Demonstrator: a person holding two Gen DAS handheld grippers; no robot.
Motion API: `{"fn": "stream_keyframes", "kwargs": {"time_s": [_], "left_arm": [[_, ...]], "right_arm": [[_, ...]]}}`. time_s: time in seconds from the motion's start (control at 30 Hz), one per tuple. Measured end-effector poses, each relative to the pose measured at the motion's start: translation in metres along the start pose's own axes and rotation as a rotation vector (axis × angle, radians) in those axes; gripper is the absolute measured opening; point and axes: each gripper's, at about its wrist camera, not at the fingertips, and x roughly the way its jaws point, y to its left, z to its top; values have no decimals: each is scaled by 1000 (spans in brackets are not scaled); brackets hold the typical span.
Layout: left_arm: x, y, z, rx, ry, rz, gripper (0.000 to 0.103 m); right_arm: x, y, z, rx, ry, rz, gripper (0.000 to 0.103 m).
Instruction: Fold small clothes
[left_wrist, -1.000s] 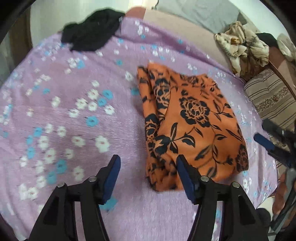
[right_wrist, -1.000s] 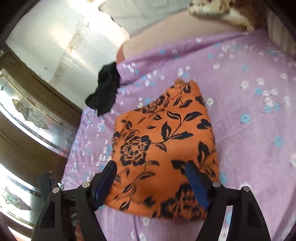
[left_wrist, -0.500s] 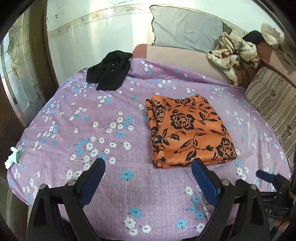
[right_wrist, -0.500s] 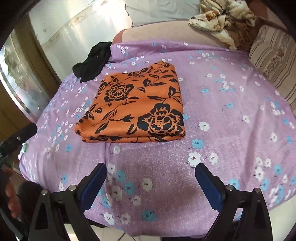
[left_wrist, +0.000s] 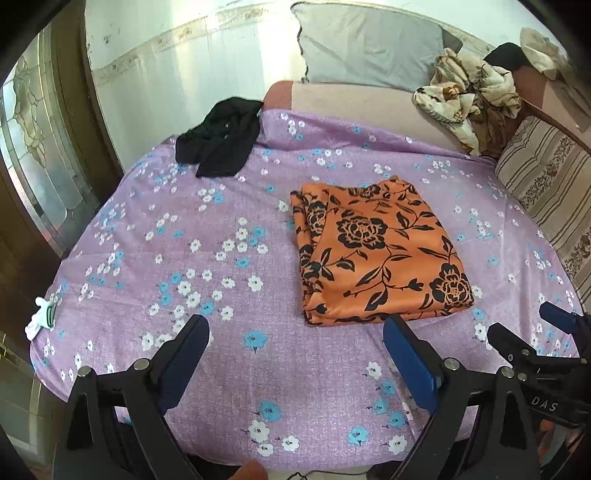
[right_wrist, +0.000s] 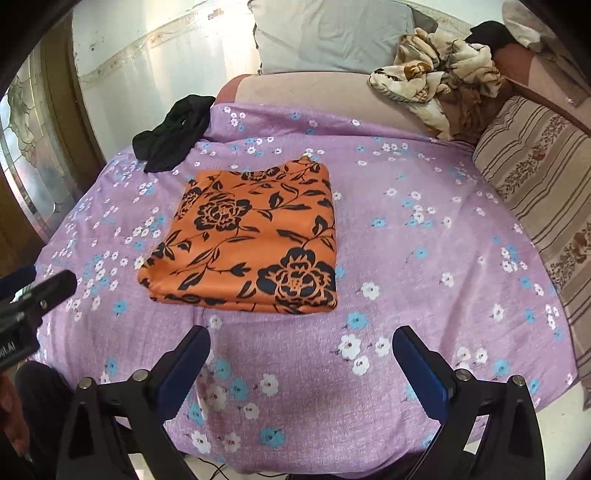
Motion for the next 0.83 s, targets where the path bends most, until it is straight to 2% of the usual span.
{"fn": "stream_keyframes", "kwargs": {"time_s": [0.17, 0.33, 0.5, 0.83], "left_arm": [[4, -2, 3, 11, 14, 38, 96], [3, -3, 5, 14, -11, 25, 96], [9, -6, 8, 18, 6, -3, 96], [17, -9, 14, 8, 5, 1, 96]], "right_arm": [[3, 4, 3, -16, 9, -17, 100], [5, 4, 7, -22, 8, -22, 100], [8, 1, 10, -16, 12, -22, 100], [19, 1, 16, -23, 21, -27, 100]]}}
